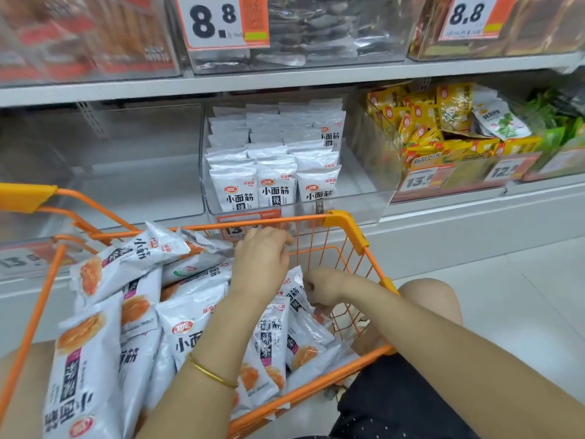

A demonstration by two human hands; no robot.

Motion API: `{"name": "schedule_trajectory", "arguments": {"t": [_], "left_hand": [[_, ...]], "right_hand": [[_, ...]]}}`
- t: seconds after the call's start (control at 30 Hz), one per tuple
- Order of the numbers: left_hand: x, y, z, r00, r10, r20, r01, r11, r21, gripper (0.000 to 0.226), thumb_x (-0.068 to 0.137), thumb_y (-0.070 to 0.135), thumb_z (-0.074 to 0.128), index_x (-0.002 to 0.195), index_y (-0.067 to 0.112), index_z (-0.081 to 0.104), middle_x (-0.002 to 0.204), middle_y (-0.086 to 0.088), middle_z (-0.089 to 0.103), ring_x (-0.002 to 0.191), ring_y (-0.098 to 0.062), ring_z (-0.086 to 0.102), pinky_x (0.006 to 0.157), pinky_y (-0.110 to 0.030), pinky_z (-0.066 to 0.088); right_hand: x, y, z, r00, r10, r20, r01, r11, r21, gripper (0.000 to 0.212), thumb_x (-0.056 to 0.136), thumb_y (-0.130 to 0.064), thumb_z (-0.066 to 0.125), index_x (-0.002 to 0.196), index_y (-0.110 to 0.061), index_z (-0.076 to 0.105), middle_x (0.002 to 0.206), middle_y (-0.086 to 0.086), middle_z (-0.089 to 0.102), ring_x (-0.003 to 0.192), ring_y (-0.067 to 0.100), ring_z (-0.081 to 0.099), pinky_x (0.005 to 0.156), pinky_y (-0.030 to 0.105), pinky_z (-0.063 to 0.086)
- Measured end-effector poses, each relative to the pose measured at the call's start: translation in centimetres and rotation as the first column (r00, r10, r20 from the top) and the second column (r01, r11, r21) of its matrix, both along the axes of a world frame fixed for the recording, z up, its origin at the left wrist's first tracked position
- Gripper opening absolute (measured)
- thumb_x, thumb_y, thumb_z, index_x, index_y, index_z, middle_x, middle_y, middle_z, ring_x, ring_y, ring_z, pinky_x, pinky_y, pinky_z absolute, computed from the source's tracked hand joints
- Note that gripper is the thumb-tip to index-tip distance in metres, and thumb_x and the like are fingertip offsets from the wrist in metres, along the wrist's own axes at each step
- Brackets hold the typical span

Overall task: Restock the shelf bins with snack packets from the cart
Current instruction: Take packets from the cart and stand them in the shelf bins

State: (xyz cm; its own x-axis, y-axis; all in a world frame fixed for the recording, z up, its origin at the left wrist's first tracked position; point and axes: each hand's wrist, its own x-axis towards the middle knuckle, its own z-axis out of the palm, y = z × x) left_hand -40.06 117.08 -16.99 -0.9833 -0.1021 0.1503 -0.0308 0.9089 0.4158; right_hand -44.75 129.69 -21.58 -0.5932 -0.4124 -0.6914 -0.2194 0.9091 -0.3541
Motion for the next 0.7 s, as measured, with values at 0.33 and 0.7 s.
{"name": "schedule_trajectory", "arguments": {"t": [0.33, 0.7], "left_hand": [[0.2, 0.1, 0.0, 1.0, -0.003, 0.018, 0.002, 0.999, 0.05, 0.024, 0.092, 0.014, 0.051, 0.11, 0.021, 0.065, 0.112, 0.003, 0.063, 0.109, -0.023, 0.046, 0.091, -0.035, 0.038], [0.0, 0.0, 0.1, 1.0, -0.007, -0.021, 0.014, 0.94, 0.342, 0.021, 0.096, 0.027, 0.047, 0.104, 0.018, 0.065, 0.096, 0.0, 0.068, 0.094, -0.023, 0.058, 0.084, -0.039, 0.046]], "right_hand": [[0.6, -0.6, -1.2, 0.987, 0.154, 0.045, -0.16, 0.974, 0.16, 0.01, 0.092, -0.005, 0.05, 0.082, -0.004, 0.051, 0.075, 0.011, 0.057, 0.071, 0.025, 0.058, 0.061, 0.03, 0.05], [0.1, 2.4, 6.1, 0.86, -0.24, -0.449, -0.022, 0.864, -0.504, 0.006, 0.093, -0.008, 0.051, 0.089, -0.013, 0.051, 0.072, -0.006, 0.049, 0.074, 0.016, 0.048, 0.06, 0.025, 0.035]]}}
